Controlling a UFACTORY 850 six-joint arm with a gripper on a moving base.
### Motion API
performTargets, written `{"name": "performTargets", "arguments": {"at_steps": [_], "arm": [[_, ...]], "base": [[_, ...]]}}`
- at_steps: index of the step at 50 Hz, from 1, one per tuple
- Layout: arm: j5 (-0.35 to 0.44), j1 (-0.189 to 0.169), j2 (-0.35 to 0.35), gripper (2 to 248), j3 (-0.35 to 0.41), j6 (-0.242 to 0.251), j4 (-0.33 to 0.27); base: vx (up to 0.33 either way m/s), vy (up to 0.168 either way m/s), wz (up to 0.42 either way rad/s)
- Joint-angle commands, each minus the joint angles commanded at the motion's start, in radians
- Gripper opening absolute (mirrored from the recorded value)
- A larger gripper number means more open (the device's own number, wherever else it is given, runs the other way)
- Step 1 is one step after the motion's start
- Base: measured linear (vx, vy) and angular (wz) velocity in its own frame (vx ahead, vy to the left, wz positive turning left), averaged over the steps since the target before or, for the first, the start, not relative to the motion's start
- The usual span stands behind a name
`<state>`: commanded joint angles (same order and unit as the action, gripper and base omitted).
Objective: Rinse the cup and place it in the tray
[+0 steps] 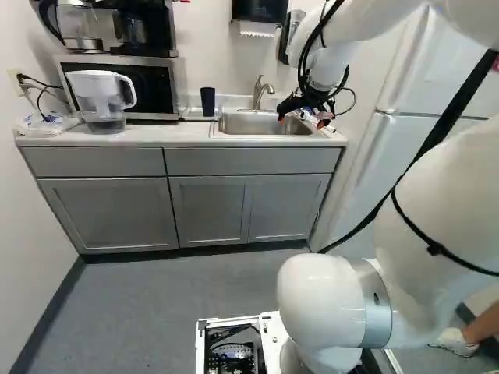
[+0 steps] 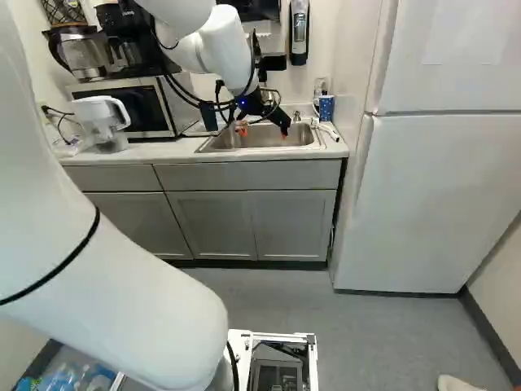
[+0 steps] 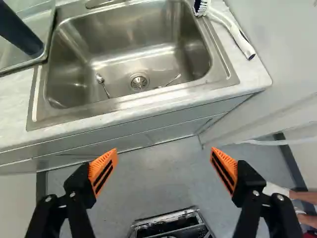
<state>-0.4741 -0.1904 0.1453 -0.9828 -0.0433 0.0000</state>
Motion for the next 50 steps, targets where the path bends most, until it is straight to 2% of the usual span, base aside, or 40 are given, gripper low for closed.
{"name": "performTargets", "arguments": {"at_steps": [25, 50], "arm": [[0.024, 0.003, 0.002, 247, 0.016, 0.001, 0.0], [0.117, 0.017, 0.012, 247, 0.078, 0.004, 0.0]], "base": [[0.0, 0.0, 0.0], [0.0, 0.0, 0.0]]}}
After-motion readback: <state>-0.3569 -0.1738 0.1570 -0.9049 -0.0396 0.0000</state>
